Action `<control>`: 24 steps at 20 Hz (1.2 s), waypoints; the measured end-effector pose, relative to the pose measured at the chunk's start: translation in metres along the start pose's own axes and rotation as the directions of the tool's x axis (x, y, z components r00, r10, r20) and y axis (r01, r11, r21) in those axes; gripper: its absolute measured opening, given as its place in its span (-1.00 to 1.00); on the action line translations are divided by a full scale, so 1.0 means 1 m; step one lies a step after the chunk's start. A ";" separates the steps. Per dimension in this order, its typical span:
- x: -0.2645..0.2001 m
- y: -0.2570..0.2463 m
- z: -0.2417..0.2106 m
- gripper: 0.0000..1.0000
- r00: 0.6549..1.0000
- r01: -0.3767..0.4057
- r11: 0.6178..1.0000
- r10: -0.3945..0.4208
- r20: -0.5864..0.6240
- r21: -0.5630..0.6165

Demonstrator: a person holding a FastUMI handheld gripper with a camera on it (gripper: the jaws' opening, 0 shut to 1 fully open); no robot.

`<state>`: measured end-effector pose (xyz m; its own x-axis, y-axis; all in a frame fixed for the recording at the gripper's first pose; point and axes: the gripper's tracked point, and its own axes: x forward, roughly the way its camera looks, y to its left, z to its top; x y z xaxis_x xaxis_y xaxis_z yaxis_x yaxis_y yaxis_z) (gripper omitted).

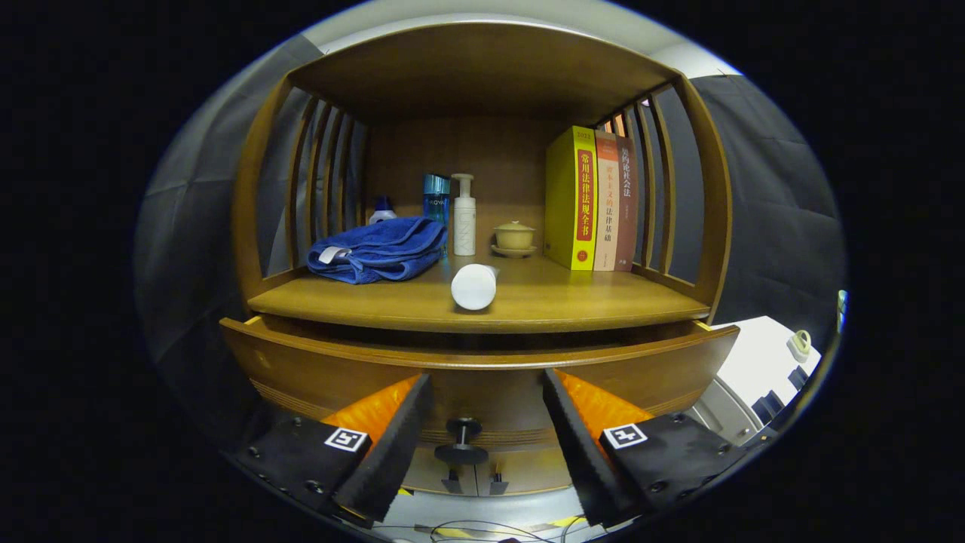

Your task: Pull open the drawer, take out the items inside it, and place them on the countertop above the cabinet.

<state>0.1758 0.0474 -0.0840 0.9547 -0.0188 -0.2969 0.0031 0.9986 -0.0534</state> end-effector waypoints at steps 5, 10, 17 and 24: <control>0.022 -0.003 -0.005 0.98 1.000 0.000 1.000 0.001 -0.017 0.025; 0.031 -0.004 -0.003 0.99 1.000 -0.004 0.999 0.004 -0.014 0.033; 0.018 -0.006 0.013 0.99 1.000 -0.010 0.999 0.009 0.025 0.043; -0.069 0.000 0.074 0.98 0.982 -0.014 1.000 0.012 0.188 0.010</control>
<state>0.1319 0.0521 0.0075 0.9935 0.0030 -0.1134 -0.0076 0.9992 -0.0401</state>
